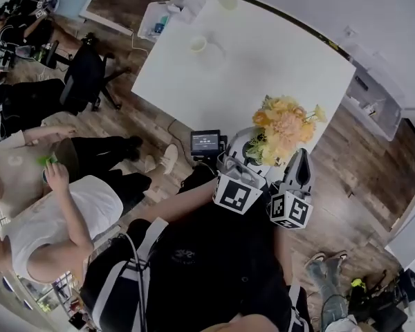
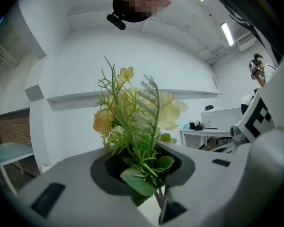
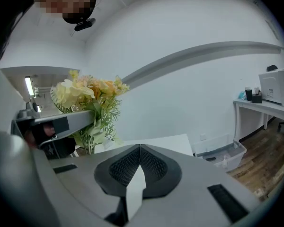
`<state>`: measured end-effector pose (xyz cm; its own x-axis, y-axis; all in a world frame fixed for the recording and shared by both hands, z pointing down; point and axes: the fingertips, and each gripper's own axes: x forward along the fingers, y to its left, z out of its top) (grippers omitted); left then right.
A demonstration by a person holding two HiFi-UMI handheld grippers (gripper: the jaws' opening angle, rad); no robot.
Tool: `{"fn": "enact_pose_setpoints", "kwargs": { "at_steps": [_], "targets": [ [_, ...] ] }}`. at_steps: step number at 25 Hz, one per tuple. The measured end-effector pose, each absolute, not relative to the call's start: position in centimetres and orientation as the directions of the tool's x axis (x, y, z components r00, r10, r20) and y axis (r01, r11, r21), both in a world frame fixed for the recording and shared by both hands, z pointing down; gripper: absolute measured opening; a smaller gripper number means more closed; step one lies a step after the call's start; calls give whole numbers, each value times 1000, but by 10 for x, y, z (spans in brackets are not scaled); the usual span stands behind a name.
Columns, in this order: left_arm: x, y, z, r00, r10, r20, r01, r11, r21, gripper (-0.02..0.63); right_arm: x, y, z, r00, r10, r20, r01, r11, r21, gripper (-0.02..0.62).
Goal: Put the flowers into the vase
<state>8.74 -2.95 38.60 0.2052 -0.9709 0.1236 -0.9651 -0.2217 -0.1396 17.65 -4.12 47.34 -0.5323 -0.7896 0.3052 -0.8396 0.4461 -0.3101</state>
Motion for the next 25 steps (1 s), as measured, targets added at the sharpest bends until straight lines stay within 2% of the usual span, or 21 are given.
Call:
{"fn": "enact_pose_setpoints", "kwargs": {
  "at_steps": [6, 11, 16, 25],
  "targets": [
    [67, -17, 369, 196, -977, 86, -966, -207, -154, 145, 151, -28, 469, -556, -775, 300, -825, 473, -308, 15],
    [4, 9, 357, 210, -977, 50, -972, -214, -102, 146, 86, -5, 460, -542, -782, 308, -838, 474, -270, 15],
    [-13, 14, 356, 260, -965, 17, -959, -260, -113, 146, 68, -1, 462, -520, -793, 318, -852, 459, -251, 15],
    [-75, 28, 350, 270, -963, -5, -960, -269, -82, 146, 25, 18, 458, -461, -815, 351, -886, 403, -229, 15]
  ]
}}
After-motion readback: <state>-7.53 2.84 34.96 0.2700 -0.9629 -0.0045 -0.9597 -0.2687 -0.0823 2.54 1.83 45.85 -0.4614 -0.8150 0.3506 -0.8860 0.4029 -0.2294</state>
